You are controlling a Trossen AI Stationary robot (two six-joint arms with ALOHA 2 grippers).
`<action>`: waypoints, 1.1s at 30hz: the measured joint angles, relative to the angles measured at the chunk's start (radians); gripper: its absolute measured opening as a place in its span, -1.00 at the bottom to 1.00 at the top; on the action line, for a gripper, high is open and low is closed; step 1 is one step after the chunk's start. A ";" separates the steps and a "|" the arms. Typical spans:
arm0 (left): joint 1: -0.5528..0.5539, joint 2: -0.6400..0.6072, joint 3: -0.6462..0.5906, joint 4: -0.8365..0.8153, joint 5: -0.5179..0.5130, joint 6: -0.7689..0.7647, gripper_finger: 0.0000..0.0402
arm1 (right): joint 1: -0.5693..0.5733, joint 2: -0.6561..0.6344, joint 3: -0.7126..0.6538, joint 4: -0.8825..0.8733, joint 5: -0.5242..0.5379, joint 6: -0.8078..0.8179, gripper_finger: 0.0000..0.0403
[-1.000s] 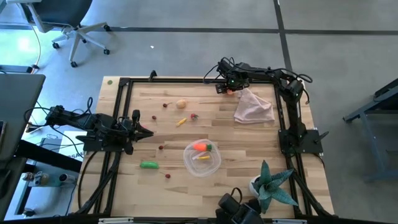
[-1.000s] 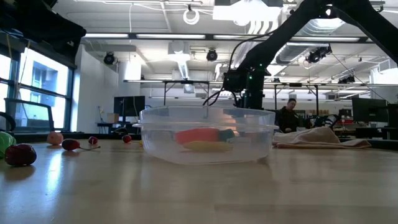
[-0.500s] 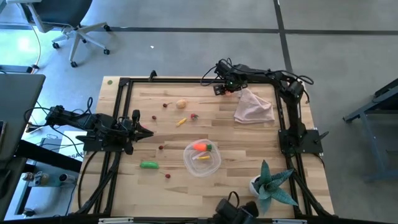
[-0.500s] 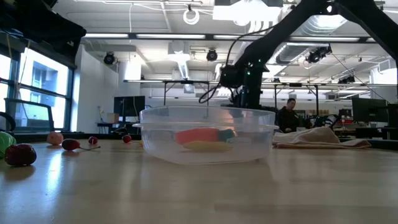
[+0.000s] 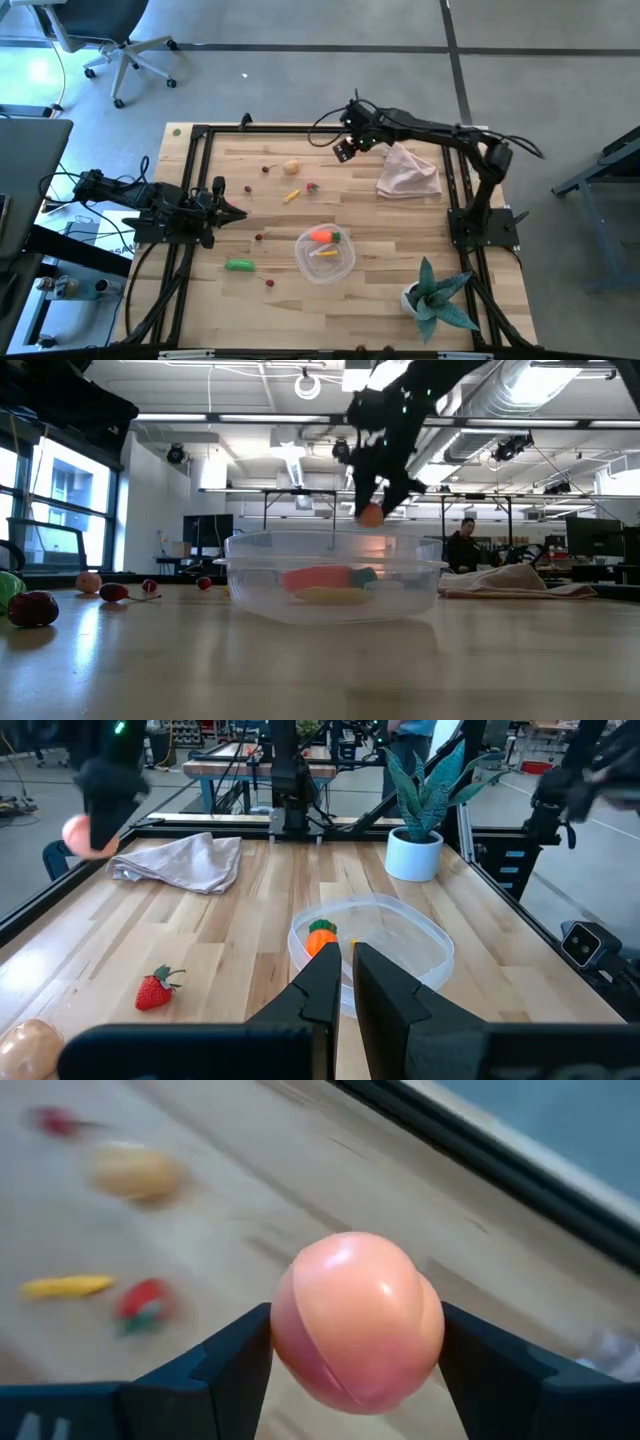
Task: Pick and placing Produce into tupperware
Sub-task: Put the peach into the transparent bin
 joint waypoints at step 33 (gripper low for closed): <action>0.000 0.000 0.000 0.000 0.000 0.000 -0.89 | 0.662 0.092 0.000 0.102 0.006 -0.221 0.21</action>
